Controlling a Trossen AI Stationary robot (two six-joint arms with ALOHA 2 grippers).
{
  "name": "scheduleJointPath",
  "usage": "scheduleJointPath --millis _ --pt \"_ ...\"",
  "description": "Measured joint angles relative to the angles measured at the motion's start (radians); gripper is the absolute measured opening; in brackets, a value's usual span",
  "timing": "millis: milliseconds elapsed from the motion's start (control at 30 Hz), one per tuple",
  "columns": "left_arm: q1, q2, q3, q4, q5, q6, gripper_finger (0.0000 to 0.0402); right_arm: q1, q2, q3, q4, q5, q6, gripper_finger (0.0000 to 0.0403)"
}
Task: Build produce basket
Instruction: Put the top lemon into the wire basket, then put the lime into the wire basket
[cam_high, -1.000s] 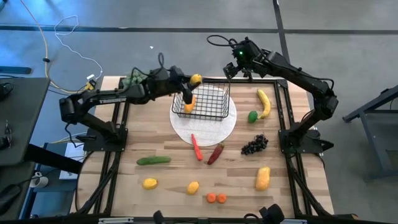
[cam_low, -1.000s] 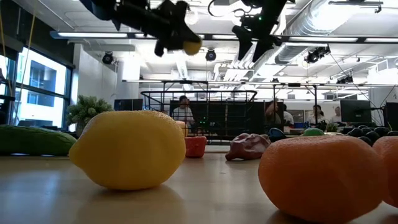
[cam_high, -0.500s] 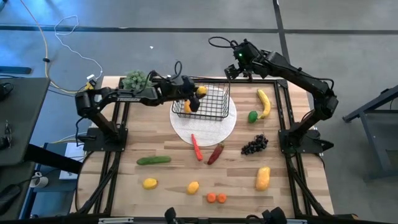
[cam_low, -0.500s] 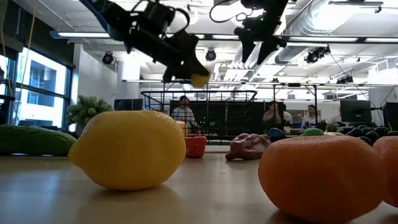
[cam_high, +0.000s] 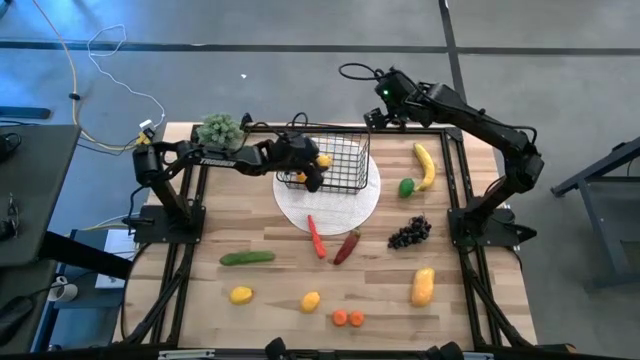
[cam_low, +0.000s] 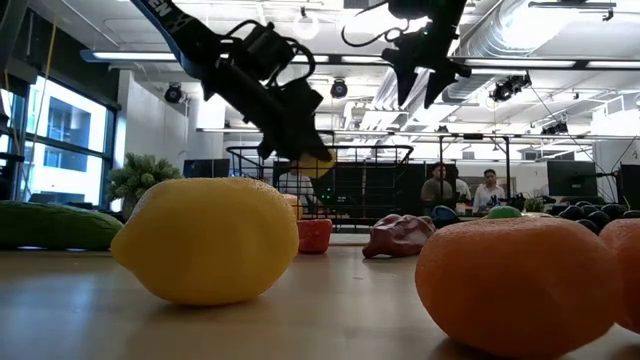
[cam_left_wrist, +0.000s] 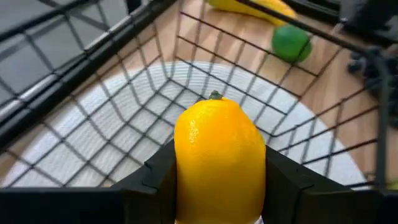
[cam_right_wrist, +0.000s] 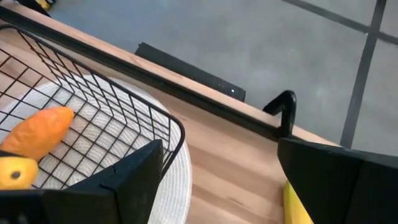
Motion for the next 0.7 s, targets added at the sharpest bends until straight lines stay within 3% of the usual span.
scheduleJointPath --millis 167,467,700 --pt "0.001 0.0 0.0 -0.027 -0.017 0.015 0.0163 0.018 0.0 0.0 -0.006 0.0 0.014 0.0298" --pt "-0.006 0.0 0.0 -0.046 -0.013 0.051 0.0229 0.047 0.0 0.0 -0.018 0.0 0.017 0.0298" --pt "0.001 -0.013 0.0 -0.052 -0.004 -0.022 0.0254 0.071 0.0 0.0 -0.088 0.0 0.087 0.0298"
